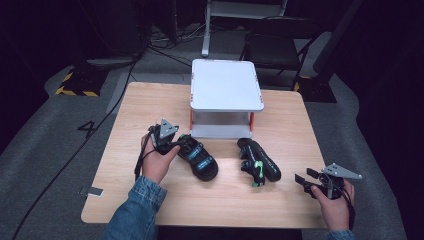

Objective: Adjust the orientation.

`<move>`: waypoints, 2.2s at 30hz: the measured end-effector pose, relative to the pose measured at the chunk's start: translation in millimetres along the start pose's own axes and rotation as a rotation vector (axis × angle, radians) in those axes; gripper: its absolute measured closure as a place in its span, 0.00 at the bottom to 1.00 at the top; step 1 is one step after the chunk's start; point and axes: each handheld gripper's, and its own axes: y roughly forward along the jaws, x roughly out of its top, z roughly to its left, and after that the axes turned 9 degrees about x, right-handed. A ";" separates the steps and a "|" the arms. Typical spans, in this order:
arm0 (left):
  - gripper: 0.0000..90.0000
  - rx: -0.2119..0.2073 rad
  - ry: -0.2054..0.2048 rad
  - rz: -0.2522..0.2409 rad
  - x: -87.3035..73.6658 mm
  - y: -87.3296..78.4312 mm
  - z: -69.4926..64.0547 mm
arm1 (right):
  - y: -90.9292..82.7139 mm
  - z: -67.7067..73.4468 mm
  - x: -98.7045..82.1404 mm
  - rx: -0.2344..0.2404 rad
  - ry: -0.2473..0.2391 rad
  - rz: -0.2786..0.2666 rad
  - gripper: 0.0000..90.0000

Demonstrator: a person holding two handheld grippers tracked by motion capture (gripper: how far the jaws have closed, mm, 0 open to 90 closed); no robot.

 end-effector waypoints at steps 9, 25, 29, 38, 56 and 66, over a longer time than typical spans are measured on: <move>0.96 -0.059 -0.024 0.040 -0.4 2.9 4.2 | -15.5 -5.7 -9.3 -0.031 0.039 -0.016 0.45; 0.96 -0.248 0.071 0.188 -22.7 -83.7 -38.0 | 32.1 6.9 35.6 0.097 -0.053 -0.023 0.45; 0.95 -0.395 0.111 0.220 -29.8 -83.5 -65.4 | 42.6 10.7 46.3 0.123 -0.078 -0.030 0.44; 0.77 -0.439 0.103 0.169 -26.9 -83.4 -65.6 | 43.9 10.2 46.4 0.125 -0.069 -0.028 0.44; 0.82 -0.192 0.305 0.144 -10.1 -33.0 -70.6 | 22.5 3.4 23.8 0.068 -0.031 -0.019 0.44; 0.83 -0.178 0.356 0.065 6.4 0.3 -96.5 | 5.6 -0.2 9.6 0.031 0.006 -0.029 0.44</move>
